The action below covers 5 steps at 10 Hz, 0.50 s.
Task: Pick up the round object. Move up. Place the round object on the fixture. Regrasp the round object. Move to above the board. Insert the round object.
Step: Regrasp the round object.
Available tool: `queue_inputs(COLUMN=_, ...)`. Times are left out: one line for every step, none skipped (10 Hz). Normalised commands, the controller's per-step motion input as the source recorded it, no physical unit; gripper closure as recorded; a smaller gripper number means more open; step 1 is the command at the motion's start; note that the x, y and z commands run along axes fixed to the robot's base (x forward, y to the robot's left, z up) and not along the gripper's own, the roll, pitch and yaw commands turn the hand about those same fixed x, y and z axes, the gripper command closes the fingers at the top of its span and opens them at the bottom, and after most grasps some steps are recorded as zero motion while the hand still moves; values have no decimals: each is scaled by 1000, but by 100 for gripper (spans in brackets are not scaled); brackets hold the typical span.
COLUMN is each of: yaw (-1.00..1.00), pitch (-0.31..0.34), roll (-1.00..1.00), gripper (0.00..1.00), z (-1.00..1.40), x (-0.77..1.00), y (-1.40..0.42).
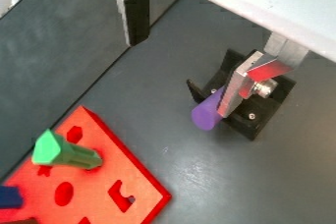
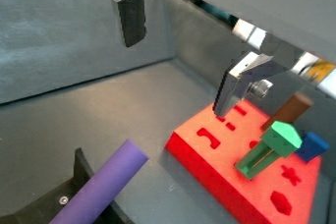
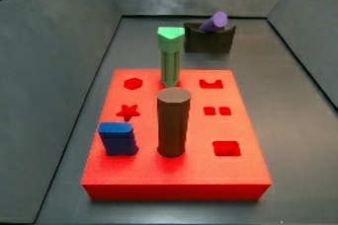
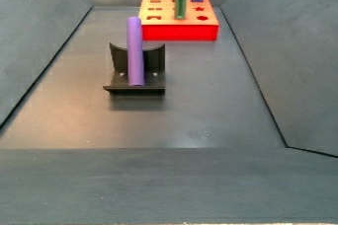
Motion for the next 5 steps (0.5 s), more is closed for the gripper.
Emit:
queue_inputs(yaw=19, pitch=27, roll=1000, gripper=0, z=83, x=-35, y=-273)
queue_inputs(yaw=20, pitch=22, roll=1000, gripper=0, z=48, x=-39, y=-32)
queue_inputs(yaw=21, pitch=18, roll=1000, gripper=0, z=24, x=-28, y=-16)
queue_inputs(yaw=22, pitch=14, roll=1000, gripper=0, z=18, x=-12, y=-37)
queue_inputs(yaw=22, pitch=12, roll=1000, gripper=0, z=18, x=-8, y=-31)
